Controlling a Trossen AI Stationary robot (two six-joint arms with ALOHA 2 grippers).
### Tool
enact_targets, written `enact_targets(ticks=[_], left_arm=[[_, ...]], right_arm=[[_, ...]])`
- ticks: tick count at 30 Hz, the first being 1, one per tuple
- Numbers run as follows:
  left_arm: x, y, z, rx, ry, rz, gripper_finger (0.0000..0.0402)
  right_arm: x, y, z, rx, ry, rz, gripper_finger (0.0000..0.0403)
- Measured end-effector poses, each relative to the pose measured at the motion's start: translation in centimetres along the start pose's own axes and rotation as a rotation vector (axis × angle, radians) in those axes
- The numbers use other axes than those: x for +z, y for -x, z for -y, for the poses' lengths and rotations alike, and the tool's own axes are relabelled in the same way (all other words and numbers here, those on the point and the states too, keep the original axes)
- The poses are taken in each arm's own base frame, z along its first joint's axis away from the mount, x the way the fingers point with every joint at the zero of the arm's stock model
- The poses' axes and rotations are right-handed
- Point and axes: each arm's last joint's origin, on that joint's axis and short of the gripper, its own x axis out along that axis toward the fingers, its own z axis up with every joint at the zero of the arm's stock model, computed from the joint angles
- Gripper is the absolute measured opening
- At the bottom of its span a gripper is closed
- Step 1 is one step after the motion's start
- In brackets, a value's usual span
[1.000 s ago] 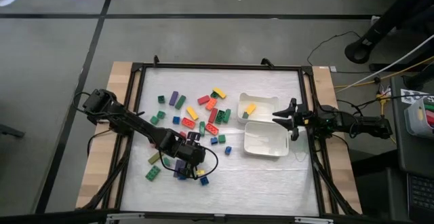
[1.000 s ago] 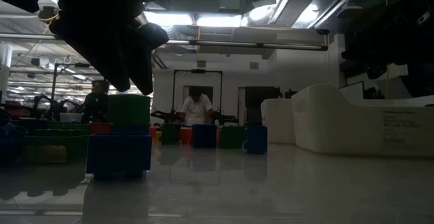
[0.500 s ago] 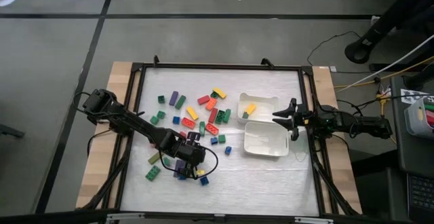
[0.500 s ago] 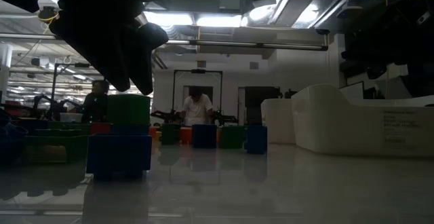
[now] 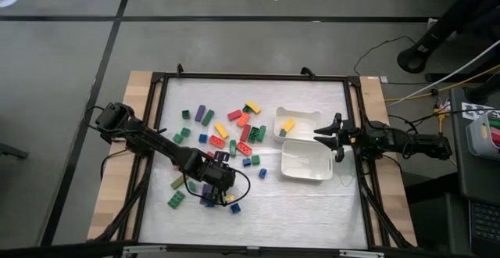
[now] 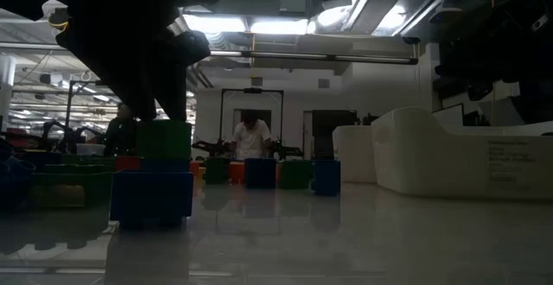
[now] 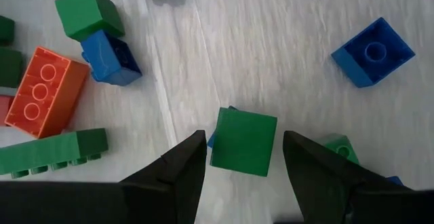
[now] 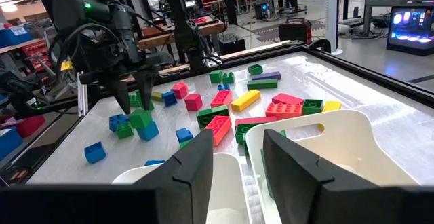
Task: Sort blocks by size
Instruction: Put the green cube block into the bottom white bin
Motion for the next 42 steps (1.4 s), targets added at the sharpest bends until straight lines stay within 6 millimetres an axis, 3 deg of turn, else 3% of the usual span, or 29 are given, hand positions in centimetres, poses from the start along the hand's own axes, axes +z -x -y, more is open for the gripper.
enact_targets(ticks=[20,29,34,42], left_arm=[[0.0,-0.3,-0.1,0.004,0.006,-0.007,0.0182],[-0.3,-2.2,-0.4,0.016,0.01,-0.064,0.0182],[-0.1,-2.3,-0.6,0.017,0.023,-0.05,0.0182],[0.3,-2.3,-0.7,0.012,0.011,-0.016,0.0115]], right_arm=[[0.0,0.0,0.0,0.0,0.0,0.0,0.0131],[0.0,0.0,0.0,0.0,0.0,0.001,0.0131],[0.0,0.0,0.0,0.0,0.0,0.001,0.0131],[0.0,0.0,0.0,0.0,0.0,0.001,0.0131]])
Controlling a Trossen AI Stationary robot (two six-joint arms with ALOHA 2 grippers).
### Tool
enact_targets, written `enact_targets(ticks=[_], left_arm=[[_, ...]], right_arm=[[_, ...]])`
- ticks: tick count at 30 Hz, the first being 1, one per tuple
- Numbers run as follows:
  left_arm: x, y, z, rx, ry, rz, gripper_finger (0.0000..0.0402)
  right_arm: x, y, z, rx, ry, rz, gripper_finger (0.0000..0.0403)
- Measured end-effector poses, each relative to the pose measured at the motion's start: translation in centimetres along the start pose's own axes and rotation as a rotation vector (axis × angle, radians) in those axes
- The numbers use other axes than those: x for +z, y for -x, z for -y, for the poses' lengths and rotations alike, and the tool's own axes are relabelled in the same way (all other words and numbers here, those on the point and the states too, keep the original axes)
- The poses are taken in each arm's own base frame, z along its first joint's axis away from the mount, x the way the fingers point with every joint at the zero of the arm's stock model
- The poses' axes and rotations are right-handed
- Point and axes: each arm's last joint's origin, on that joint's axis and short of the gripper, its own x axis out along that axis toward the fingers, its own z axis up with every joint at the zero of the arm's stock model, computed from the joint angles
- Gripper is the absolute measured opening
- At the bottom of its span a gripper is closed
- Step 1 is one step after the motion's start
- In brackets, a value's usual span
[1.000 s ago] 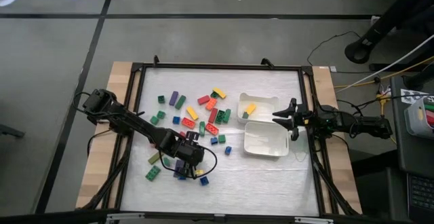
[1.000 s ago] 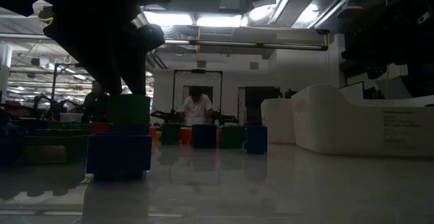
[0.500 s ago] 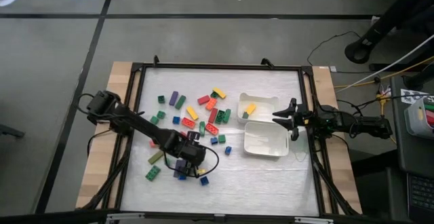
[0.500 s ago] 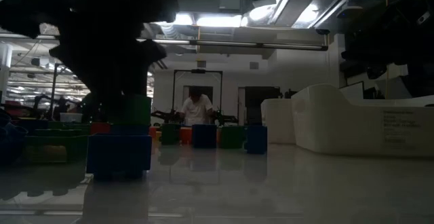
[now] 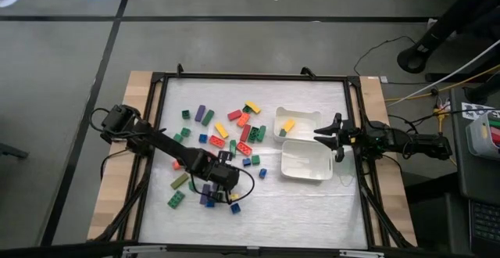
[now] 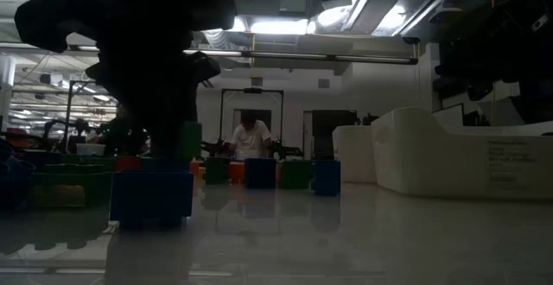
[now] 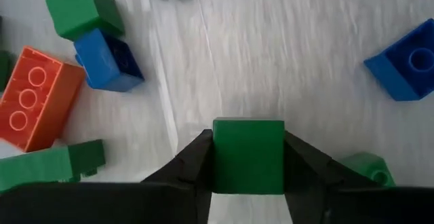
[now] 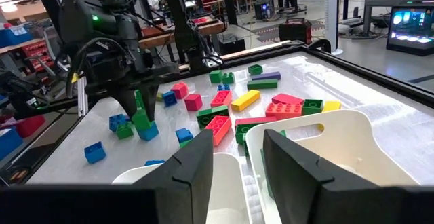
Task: Sort blocks by size
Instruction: Put the green cube block into the bottom white bin
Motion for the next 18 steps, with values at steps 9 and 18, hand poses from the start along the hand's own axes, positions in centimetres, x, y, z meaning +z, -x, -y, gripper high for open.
enact_targets(ticks=[9,18], left_arm=[[1.7,0.0,-0.8,-0.009,0.041,0.156,0.0115],[7.2,0.4,-5.9,0.101,0.051,0.737,0.0115]], right_arm=[[0.0,0.0,0.0,0.0,0.0,0.0,0.0131],[0.0,0.0,0.0,0.0,0.0,0.0,0.0131]])
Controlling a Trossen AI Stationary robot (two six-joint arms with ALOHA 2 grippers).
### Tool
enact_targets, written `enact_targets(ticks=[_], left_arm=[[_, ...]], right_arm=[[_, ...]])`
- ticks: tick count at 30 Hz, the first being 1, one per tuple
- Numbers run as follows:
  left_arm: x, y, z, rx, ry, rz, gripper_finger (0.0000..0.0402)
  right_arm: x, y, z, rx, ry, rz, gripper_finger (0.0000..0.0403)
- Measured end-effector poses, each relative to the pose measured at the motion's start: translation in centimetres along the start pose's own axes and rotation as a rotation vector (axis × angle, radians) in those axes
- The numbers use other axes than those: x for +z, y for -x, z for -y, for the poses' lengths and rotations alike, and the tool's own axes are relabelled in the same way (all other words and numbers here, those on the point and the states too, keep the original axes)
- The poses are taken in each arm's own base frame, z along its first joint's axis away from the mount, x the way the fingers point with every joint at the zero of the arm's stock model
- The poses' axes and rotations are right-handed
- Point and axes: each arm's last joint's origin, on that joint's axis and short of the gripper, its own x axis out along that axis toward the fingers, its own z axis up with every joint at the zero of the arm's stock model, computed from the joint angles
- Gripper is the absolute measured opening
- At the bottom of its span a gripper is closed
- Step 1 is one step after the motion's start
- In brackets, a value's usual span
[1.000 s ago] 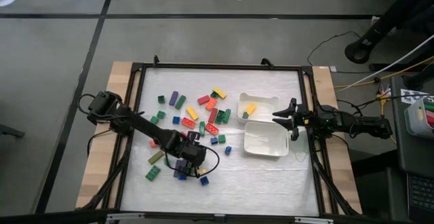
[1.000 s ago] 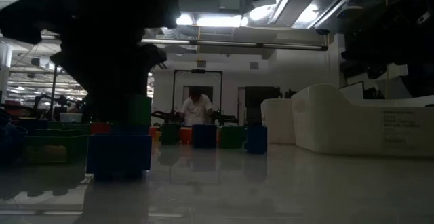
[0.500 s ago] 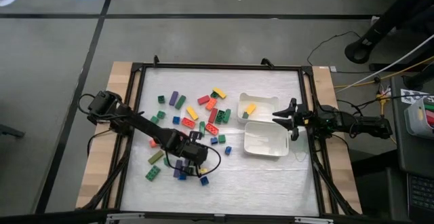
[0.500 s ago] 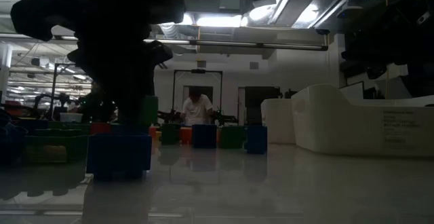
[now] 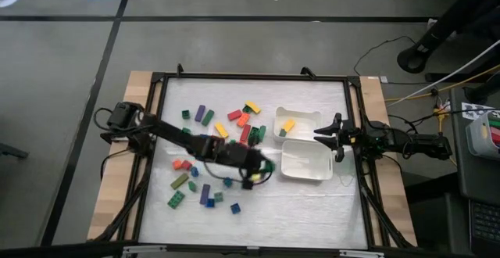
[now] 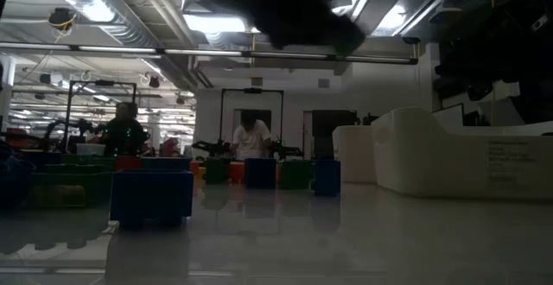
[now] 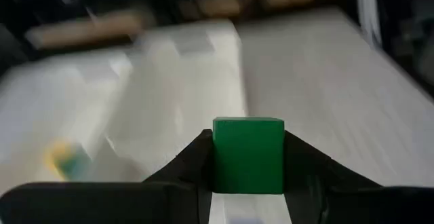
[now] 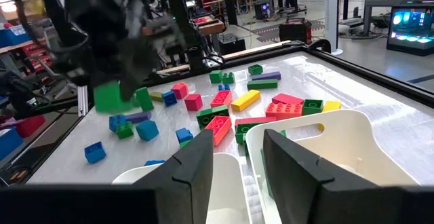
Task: Sort blocks by size
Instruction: Put the green cube block into the bottom white bin, then put the blue cube block into the bottom white bin
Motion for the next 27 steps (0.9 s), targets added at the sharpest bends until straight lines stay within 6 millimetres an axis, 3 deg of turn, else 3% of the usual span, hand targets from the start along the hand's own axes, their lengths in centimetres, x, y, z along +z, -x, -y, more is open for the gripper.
enact_targets(ticks=[6,12,16,22,27], left_arm=[[-1.0,-3.6,-2.7,0.023,0.053,0.246,0.0123],[-3.1,-6.9,-3.9,0.053,0.077,0.199,0.0147],[-3.4,-8.0,-4.1,0.059,0.084,0.191,0.0165],[-1.7,-7.0,-4.0,0.05,0.081,0.182,0.0203],[0.5,-3.3,-2.8,-0.025,0.049,-0.014,0.0212]], right_arm=[[0.0,0.0,0.0,0.0,0.0,0.0,0.0131],[0.0,0.0,0.0,0.0,0.0,0.0,0.0131],[0.0,0.0,0.0,0.0,0.0,0.0,0.0131],[0.0,0.0,0.0,0.0,0.0,0.0,0.0131],[0.0,0.0,0.0,0.0,0.0,0.0,0.0131]])
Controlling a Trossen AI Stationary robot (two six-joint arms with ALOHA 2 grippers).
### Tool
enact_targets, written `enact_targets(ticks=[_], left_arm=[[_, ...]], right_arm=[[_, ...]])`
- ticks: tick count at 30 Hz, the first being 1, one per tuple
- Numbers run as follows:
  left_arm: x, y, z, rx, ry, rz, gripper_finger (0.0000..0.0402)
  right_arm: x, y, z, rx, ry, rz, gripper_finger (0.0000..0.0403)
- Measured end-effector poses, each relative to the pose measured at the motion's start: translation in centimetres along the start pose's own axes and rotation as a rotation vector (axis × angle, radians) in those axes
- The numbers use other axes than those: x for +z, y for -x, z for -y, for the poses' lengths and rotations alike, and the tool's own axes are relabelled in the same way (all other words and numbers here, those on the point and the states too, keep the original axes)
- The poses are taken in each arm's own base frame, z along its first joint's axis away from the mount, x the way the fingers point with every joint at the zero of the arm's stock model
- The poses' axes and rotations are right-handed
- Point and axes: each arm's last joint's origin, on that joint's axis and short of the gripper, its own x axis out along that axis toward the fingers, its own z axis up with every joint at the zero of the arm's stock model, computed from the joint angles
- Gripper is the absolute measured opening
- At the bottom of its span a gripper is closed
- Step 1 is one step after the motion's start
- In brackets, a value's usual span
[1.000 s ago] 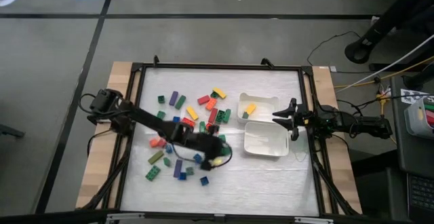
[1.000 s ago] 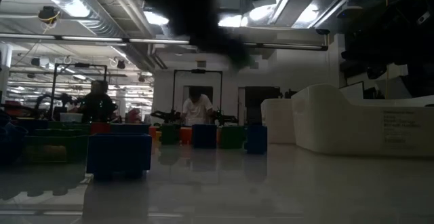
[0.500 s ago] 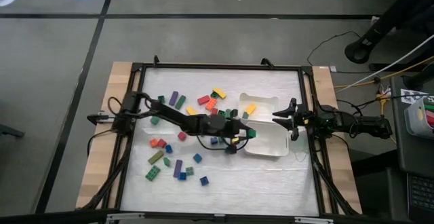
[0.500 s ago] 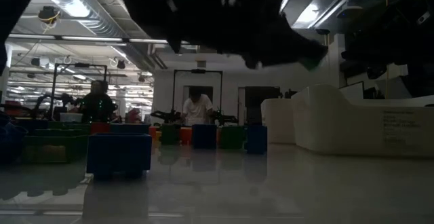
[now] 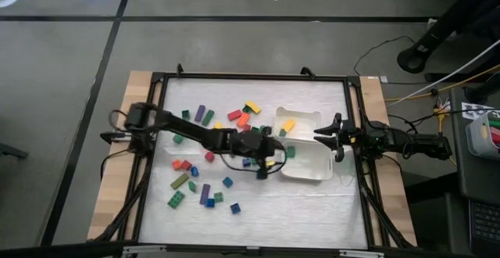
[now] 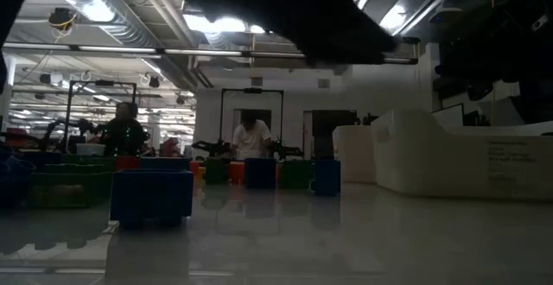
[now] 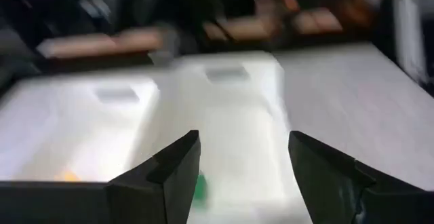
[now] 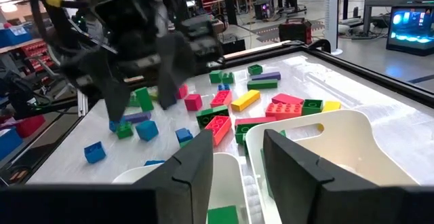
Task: Sort blocks by size
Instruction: Put the blue cube block into the bottom white bin
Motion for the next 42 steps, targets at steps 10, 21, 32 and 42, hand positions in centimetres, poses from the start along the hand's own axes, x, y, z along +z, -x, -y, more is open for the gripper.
enact_targets(ticks=[10,21,32,42], left_arm=[[-1.2,8.0,4.8,-0.169,-0.099,-0.575,0.02],[-5.1,9.0,6.8,-0.21,-0.234,-0.756,0.0194],[-7.6,8.7,6.7,-0.207,-0.231,-0.734,0.019],[-9.0,7.6,7.0,-0.229,-0.284,-0.732,0.019]], right_arm=[[0.0,0.0,0.0,-0.001,0.0,-0.003,0.0131],[0.0,0.0,0.0,0.0,0.0,-0.005,0.0131],[0.0,0.0,0.0,-0.001,0.0,-0.006,0.0131],[0.0,0.0,0.0,-0.001,0.0,-0.005,0.0131]])
